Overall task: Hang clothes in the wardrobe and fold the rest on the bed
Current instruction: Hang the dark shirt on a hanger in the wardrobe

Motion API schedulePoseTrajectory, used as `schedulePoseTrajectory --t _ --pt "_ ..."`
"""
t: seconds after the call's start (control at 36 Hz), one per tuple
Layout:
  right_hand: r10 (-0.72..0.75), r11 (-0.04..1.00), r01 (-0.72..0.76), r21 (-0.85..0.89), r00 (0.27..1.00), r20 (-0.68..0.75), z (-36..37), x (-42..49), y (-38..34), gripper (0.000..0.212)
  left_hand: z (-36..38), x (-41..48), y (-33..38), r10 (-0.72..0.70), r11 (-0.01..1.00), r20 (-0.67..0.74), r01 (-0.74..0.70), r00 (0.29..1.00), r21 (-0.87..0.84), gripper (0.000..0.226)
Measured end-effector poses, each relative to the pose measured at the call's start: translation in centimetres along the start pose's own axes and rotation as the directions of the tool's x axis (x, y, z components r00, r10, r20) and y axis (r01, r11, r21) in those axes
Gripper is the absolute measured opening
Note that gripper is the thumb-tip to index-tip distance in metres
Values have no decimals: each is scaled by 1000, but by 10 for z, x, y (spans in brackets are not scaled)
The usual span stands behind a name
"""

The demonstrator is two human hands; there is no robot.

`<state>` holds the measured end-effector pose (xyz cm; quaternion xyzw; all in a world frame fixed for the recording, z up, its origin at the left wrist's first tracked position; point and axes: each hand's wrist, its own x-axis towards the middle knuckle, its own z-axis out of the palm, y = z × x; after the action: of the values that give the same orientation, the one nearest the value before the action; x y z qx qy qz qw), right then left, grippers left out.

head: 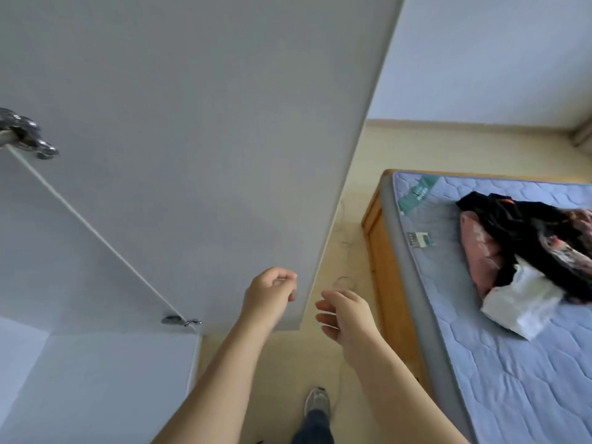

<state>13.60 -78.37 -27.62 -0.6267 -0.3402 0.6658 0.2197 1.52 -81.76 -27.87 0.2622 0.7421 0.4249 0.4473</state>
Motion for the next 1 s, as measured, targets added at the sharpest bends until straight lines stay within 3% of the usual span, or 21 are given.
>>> schedulePoseTrajectory --t 0.17,0.36,0.58,0.83,1.0 --pt "50 985 -14 174 978 -201 -63 -5 15 11 67 -7 11 33 995 242 -56 970 86 21" --pt "105 948 -18 317 960 -259 -113 -8 15 14 126 -11 29 60 988 347 -104 936 111 21" --pt "96 916 36 401 947 -306 -189 21 -19 14 208 1 70 56 975 440 -144 896 170 23" --pt "12 921 106 374 954 -299 -274 75 -86 19 298 34 135 108 966 439 -199 892 166 17" --pt "57 906 96 413 937 -343 -327 96 -90 15 356 51 142 60 958 486 -187 872 219 21"
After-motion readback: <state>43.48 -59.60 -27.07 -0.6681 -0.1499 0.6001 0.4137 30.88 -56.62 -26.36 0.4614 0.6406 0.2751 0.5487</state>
